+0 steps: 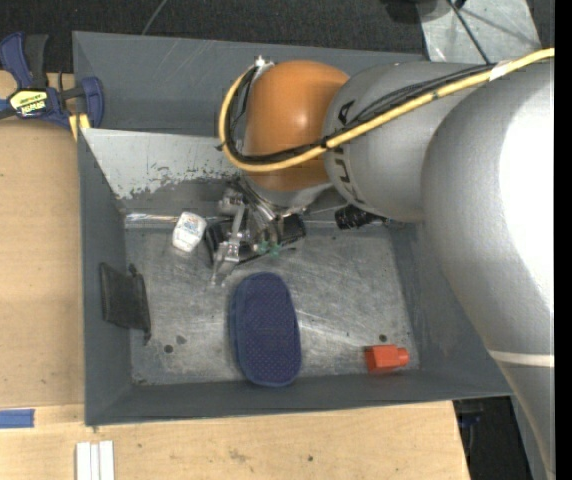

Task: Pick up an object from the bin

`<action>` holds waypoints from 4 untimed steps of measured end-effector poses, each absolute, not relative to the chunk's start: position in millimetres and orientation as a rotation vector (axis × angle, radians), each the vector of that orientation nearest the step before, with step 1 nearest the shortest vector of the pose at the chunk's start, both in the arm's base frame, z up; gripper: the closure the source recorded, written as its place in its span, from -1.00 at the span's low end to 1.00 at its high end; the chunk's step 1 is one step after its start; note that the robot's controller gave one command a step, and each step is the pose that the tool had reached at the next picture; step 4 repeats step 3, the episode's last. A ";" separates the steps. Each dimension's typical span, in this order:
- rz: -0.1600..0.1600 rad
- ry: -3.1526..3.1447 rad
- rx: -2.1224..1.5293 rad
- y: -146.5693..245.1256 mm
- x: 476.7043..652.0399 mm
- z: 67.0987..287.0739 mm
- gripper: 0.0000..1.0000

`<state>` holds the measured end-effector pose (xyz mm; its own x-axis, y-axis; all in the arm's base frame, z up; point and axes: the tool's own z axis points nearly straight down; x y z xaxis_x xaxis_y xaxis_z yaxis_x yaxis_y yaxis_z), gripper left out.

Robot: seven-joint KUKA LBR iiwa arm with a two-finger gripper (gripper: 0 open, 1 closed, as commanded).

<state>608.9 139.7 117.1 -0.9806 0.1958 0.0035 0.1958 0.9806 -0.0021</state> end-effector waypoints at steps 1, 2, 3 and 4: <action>0.003 -3.136 -0.180 110.5 626.4 88.3 -1.00; -0.001 -3.137 -0.180 112.2 626.7 89.9 1.00; 0.000 -3.139 -0.191 111.5 619.2 223.8 1.00; 0.000 -3.139 -0.191 111.5 619.2 223.8 1.00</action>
Offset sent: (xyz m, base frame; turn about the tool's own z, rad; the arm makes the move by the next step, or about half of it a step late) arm 0.0169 -0.0271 -0.0284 -0.0827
